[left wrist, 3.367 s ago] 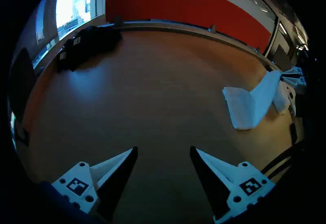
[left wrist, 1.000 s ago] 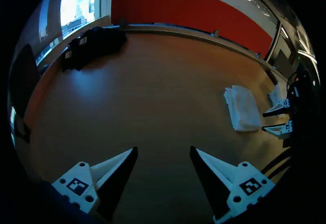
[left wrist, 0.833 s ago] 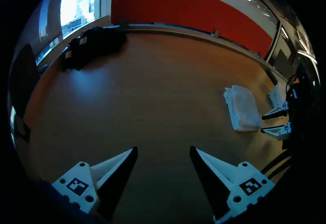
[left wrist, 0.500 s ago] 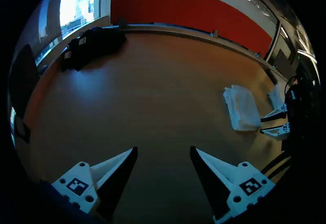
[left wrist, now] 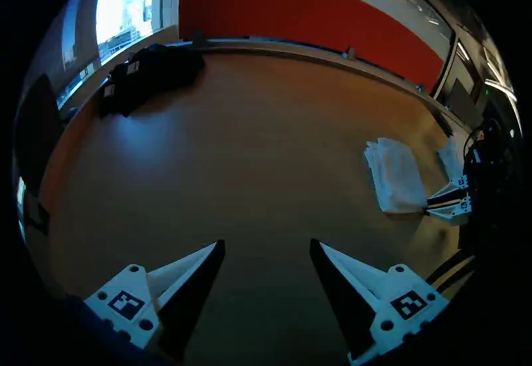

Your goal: Fold towel

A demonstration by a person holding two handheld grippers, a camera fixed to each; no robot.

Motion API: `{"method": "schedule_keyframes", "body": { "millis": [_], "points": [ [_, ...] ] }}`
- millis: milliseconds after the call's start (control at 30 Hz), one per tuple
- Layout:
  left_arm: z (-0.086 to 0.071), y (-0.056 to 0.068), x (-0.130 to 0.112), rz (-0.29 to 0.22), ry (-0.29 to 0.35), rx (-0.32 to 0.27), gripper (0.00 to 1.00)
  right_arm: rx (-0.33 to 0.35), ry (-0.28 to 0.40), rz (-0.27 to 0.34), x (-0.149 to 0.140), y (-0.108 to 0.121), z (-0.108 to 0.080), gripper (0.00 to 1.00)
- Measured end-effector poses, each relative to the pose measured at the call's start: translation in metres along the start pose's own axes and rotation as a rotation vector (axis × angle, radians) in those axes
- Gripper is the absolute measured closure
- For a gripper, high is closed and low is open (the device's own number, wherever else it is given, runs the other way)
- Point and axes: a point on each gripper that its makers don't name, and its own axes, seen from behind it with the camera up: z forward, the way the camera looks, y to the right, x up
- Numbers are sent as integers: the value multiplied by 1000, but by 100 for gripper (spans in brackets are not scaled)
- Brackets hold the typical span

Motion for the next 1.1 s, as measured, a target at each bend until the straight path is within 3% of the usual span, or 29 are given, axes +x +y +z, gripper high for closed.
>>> {"method": "schedule_keyframes", "body": {
  "millis": [100, 267, 600, 800, 1100],
  "points": [
    [0, 0, 0, -2, 1, -1, 6, 2, 3, 3, 0, -1, 0, 79],
    [0, 0, -1, -3, 0, -1, 6, 1, 5, 8, -1, -2, 0, 94],
    [0, 1, 0, -7, 4, -4, 5, -34, 23, -2, 11, 6, -10, 95],
    [1, 2, 4, -8, 12, -8, 6, -64, 66, -13, 38, 15, -26, 95],
    [0, 9, 12, -15, 35, -24, 5, -103, 144, -91, 100, 26, -54, 95]
  ]
}}
